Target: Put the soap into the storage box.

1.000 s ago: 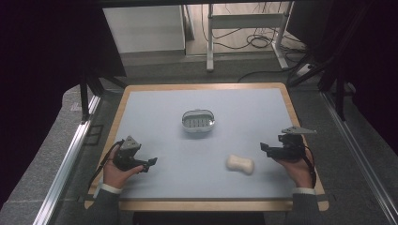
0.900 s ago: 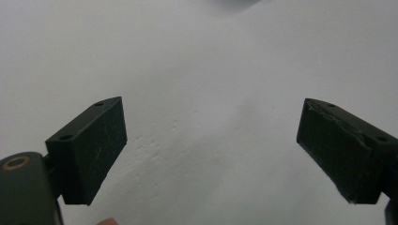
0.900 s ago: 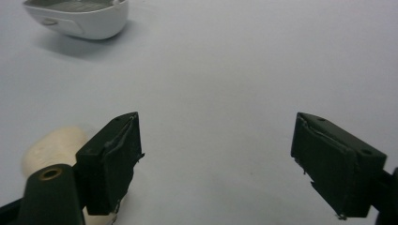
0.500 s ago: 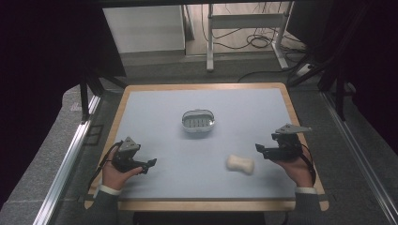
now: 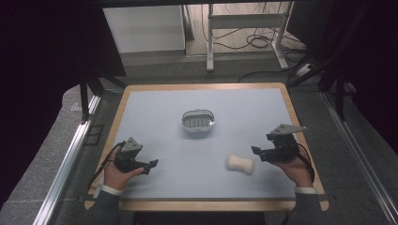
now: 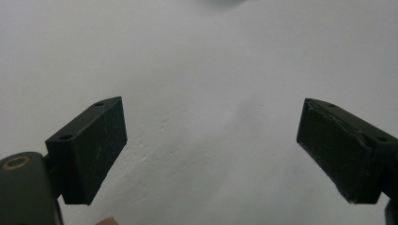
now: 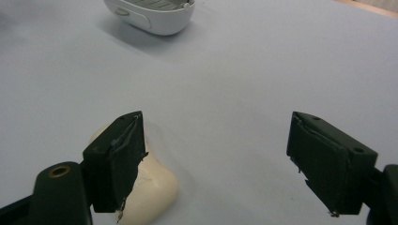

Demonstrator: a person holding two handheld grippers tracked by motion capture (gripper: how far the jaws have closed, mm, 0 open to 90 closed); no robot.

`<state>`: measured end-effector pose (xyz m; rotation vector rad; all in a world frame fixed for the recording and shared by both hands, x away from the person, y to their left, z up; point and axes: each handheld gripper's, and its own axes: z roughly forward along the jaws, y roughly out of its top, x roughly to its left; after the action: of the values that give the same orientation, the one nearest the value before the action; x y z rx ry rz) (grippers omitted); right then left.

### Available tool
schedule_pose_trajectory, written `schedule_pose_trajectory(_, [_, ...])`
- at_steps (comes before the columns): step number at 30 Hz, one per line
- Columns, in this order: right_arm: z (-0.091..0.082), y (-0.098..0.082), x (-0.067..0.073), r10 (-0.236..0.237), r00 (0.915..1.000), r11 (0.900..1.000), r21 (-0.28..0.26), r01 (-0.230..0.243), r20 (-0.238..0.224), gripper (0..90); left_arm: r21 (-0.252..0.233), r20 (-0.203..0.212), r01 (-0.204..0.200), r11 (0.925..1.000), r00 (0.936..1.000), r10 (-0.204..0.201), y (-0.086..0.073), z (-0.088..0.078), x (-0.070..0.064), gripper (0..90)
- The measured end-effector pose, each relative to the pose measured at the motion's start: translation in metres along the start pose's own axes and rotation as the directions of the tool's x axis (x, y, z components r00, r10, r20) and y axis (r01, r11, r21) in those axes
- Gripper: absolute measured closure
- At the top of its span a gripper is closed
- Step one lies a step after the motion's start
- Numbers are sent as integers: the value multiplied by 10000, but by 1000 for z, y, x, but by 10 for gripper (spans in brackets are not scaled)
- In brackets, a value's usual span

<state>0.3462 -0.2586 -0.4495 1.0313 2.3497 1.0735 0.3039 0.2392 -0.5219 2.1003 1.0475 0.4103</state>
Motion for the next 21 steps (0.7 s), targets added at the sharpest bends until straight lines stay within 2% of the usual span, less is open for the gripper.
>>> schedule_pose_trajectory(1, [1,5,3,-255,9996,9991,324,258,-81,195,-9,32,-1,10000,10000,1,0,0,0,92])
schedule_pose_trajectory(3, [2,11,6,-489,9983,9969,609,508,-319,197,-14,2,-9,10000,10000,9,0,-1,0,92])
schedule_pose_trajectory(5, [5,17,9,-694,9960,9932,902,742,-555,202,10,16,-41,10000,10000,41,0,-1,1,92])
schedule_pose_trajectory(7, [6,19,10,-747,9954,9913,1039,807,-601,204,6,13,-22,10000,10000,22,0,-1,1,92])
schedule_pose_trajectory(8, [11,22,14,-973,9917,9841,1409,1084,-836,204,14,16,-24,10000,10000,24,0,-1,2,92])
schedule_pose_trajectory(11, [18,24,18,-1269,9836,9745,1686,1477,-1283,204,42,29,-10,10000,10000,10,-1,1,2,92])
schedule_pose_trajectory(12, [18,24,18,-1269,9836,9745,1686,1477,-1283,204,42,29,-10,10000,10000,10,-1,1,2,92])
schedule_pose_trajectory(13, [24,24,21,-1411,9805,9647,2034,1671,-1365,205,47,55,-38,10000,10000,37,-1,1,2,92])
schedule_pose_trajectory(15, [29,23,24,-1504,9780,9571,2263,1807,-1448,210,16,53,-28,10000,10000,28,-1,0,3,91])
schedule_pose_trajectory(16, [29,23,24,-1504,9780,9571,2263,1807,-1448,210,16,53,-28,10000,10000,28,-1,0,3,91])
schedule_pose_trajectory(17, [35,22,28,-1585,9750,9482,2514,1943,-1559,214,7,38,-4,10000,10000,4,-1,-1,3,92])
schedule_pose_trajectory(20, [39,22,30,-1642,9718,9415,2669,2056,-1693,218,-14,45,16,10000,10000,-16,-1,-1,3,92])
schedule_pose_trajectory(21, [43,21,34,-1772,9653,9312,2847,2275,-1919,219,-4,58,15,10000,10000,-15,-1,-1,3,91])
